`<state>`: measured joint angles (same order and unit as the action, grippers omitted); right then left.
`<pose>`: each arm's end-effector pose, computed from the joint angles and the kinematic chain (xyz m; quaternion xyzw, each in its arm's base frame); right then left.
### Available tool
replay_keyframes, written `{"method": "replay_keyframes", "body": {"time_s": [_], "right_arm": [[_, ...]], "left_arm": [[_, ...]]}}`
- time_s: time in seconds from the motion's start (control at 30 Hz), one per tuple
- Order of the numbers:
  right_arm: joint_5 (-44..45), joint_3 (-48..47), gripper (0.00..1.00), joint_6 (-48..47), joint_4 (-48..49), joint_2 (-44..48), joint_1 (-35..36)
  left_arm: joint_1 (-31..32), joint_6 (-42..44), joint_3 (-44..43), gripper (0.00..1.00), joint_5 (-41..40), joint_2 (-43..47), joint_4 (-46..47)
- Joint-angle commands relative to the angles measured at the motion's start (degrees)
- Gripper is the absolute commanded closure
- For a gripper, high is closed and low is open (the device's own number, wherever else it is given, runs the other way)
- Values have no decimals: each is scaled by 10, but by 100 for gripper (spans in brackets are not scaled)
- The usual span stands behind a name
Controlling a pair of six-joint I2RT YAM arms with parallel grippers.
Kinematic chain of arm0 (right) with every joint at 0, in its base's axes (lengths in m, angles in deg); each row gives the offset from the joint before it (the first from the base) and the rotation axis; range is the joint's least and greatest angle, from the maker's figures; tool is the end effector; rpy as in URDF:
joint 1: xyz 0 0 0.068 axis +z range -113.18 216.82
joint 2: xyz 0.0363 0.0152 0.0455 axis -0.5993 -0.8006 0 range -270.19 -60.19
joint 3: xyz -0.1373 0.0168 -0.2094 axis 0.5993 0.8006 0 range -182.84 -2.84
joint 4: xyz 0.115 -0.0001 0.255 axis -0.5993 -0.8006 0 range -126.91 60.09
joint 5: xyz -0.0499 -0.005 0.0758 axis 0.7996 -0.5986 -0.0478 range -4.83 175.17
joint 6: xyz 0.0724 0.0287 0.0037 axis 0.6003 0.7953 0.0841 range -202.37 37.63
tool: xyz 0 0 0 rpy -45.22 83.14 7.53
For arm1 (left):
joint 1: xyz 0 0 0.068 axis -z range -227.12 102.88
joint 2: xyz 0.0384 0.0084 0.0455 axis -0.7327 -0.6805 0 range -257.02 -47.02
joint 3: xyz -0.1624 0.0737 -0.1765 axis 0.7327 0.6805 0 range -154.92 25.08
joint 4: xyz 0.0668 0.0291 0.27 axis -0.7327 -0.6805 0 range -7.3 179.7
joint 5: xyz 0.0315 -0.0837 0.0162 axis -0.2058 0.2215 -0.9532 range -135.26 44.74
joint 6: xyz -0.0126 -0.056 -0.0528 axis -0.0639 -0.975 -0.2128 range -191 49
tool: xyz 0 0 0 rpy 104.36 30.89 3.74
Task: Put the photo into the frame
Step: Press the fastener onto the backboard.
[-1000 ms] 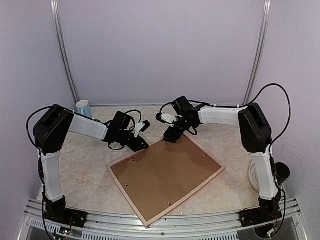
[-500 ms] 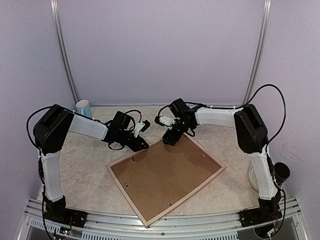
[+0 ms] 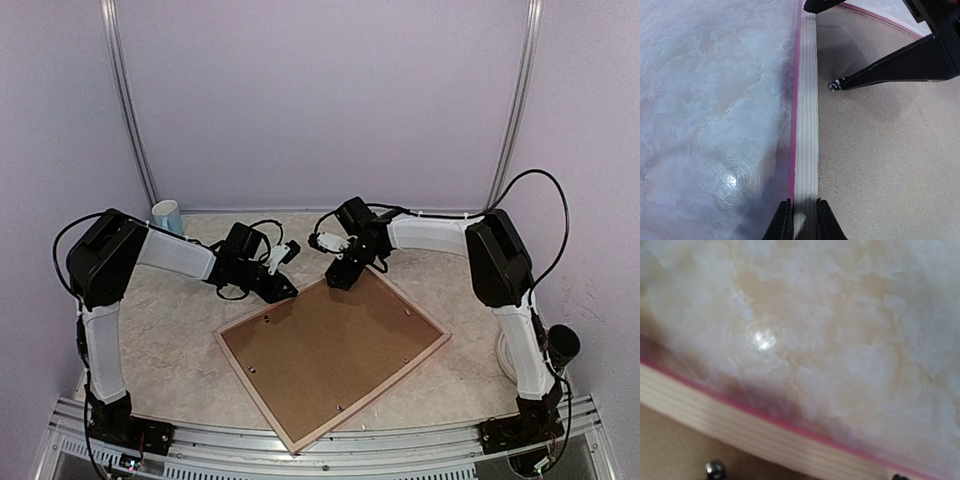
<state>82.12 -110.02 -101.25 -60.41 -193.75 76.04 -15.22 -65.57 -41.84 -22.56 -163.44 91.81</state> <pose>0.4057 0.3357 0.1070 -0.4719 0.8339 0.0754 0.2760 0.3568 -0.2525 0.0678 0.3601 0.8425 -0.2600 0.3048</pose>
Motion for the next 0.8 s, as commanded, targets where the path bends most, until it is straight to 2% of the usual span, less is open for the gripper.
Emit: {"method": "replay_keyframes", "body": {"time_s": [0.0,0.27,0.5,0.77], "right_arm": [[54,-7,23,-6,-16,-35,3],[76,-22,31,-10,-13,-48,3],[93,-27,33,-20,-11,-51,4],[65,-34,35,-22,-10,-53,4]], "left_arm": [[2,-9,10,97,-16,-30,-25],[3,-8,10,97,-15,-30,-25],[3,-6,10,97,-16,-29,-26],[9,-4,6,98,-15,-32,-26]]}}
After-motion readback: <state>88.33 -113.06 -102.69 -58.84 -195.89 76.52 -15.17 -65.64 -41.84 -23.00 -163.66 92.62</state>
